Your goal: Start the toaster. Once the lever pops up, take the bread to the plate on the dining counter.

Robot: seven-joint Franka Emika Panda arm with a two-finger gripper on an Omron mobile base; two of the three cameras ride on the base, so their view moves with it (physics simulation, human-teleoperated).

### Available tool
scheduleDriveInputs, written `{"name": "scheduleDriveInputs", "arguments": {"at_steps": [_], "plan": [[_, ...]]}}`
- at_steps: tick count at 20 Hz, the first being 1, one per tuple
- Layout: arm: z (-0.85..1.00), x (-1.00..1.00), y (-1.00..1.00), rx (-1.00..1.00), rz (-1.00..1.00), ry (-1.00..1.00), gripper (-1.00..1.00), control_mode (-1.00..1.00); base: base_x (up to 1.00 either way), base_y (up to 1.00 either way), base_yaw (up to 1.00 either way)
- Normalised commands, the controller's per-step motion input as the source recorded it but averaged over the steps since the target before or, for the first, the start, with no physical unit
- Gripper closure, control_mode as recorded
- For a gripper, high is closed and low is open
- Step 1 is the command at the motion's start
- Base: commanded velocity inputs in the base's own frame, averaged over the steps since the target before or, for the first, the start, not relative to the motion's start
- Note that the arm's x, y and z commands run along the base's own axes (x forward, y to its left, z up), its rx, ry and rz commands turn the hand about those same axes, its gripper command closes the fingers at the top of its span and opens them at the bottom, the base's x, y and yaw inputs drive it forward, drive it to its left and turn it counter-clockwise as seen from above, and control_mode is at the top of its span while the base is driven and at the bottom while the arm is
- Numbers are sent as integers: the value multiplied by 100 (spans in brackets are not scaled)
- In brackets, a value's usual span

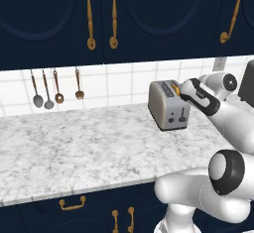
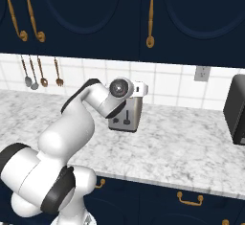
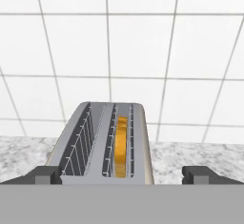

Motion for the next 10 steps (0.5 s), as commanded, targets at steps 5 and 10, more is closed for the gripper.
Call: {"name": "scheduleDriveInputs", "arguments": {"at_steps": [5,10], "plan": [[0,0,0,0,0,0,-100,-100,0,0,0],[0,0,0,0,0,0,-100,-100,0,0,0]]}}
